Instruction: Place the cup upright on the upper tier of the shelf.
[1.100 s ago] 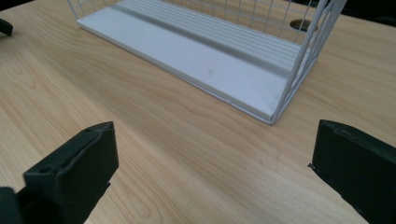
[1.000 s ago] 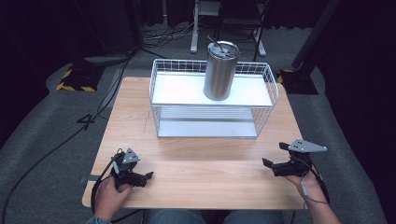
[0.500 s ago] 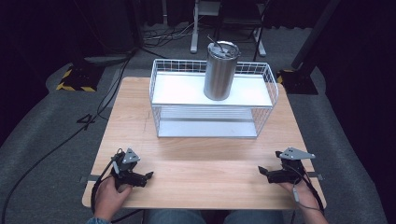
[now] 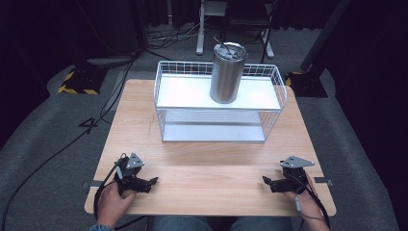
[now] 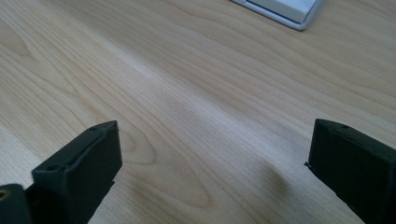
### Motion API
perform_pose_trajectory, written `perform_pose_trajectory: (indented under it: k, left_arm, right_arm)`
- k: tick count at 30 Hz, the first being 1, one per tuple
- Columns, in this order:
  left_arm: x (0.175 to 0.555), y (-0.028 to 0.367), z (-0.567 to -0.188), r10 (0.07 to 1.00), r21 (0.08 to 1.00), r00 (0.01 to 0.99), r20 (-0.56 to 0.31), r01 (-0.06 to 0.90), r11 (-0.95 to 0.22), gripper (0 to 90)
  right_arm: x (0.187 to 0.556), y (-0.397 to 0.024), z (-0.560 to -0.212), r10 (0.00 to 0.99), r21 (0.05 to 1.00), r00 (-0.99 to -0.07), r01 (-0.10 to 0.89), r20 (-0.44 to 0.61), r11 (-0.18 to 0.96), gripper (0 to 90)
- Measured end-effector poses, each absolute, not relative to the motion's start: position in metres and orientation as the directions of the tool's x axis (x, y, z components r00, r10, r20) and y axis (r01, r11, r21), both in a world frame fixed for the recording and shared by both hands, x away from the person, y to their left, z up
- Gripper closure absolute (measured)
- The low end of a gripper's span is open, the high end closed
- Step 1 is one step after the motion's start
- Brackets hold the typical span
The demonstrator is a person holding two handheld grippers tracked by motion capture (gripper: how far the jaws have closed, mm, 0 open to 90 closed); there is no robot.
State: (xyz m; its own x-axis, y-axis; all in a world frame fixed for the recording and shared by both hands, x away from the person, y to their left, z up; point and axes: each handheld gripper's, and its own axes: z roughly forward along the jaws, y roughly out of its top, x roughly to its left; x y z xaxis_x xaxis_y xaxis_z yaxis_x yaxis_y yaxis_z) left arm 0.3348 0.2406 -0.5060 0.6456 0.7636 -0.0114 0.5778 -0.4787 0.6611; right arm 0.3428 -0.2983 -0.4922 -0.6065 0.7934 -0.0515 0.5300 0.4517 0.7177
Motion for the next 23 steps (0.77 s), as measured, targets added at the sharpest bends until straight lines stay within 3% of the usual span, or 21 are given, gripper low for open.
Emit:
perform_pose_trajectory:
  k: [6, 23]
  left_arm:
    - [0.335, 0.241, -0.506, 0.764, 0.661, 0.646, -0.011, 0.578, -0.478, 0.6]
    - [0.335, 0.241, -0.506, 0.764, 0.661, 0.646, -0.011, 0.578, -0.479, 0.6]
  right_arm:
    - [0.344, -0.297, -0.501, 0.793, 0.681, -0.607, 0.565, -0.039, 0.466, 1.8]
    - [0.344, -0.298, -0.507, 0.805, 0.71, -0.593, 0.564, -0.007, 0.422, 0.2]
